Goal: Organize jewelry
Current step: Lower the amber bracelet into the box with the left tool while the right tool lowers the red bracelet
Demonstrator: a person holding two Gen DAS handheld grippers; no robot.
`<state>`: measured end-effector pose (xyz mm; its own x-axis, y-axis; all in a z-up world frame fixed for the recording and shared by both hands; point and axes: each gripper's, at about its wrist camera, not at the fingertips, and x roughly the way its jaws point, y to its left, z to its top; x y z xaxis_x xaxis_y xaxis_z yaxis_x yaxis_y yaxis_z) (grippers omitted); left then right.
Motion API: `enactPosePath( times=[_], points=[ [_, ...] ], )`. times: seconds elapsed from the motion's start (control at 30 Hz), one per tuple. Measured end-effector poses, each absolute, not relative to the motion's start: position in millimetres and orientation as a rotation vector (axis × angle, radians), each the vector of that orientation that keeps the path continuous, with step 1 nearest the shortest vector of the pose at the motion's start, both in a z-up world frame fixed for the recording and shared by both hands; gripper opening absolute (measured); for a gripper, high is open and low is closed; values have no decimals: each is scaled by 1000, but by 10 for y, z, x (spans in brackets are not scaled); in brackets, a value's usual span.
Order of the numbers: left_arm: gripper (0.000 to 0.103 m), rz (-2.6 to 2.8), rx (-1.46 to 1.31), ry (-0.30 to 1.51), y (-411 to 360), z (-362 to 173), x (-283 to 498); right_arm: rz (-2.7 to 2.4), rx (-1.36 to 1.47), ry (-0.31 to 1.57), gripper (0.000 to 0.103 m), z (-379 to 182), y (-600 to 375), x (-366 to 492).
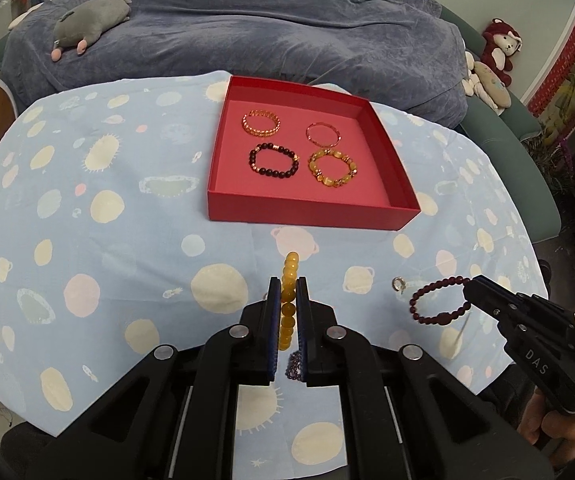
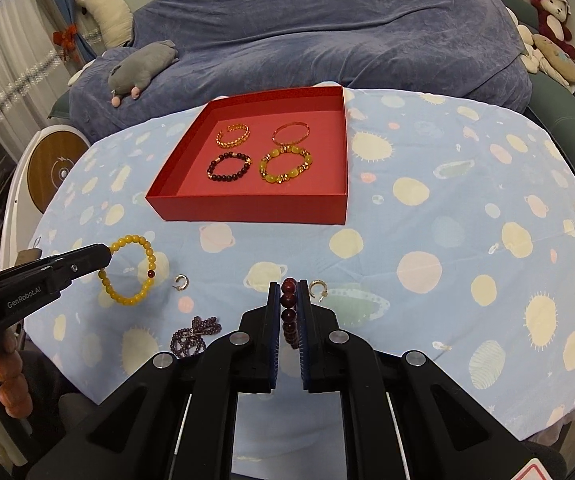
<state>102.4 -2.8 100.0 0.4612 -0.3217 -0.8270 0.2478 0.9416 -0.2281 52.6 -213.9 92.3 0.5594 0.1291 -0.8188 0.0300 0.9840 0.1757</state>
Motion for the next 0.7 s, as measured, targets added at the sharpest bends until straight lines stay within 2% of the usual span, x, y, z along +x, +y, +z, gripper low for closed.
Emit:
enactPosePath(
  times=[0.43,0.7],
  points=[
    [7,-438,-116,949,-344,1462,1699,119,171,874,8,1402,-2039,1387],
    [7,-477,-198,993,-473,1262,2183,137,254,920,8,1131,-2024,1876]
  ],
)
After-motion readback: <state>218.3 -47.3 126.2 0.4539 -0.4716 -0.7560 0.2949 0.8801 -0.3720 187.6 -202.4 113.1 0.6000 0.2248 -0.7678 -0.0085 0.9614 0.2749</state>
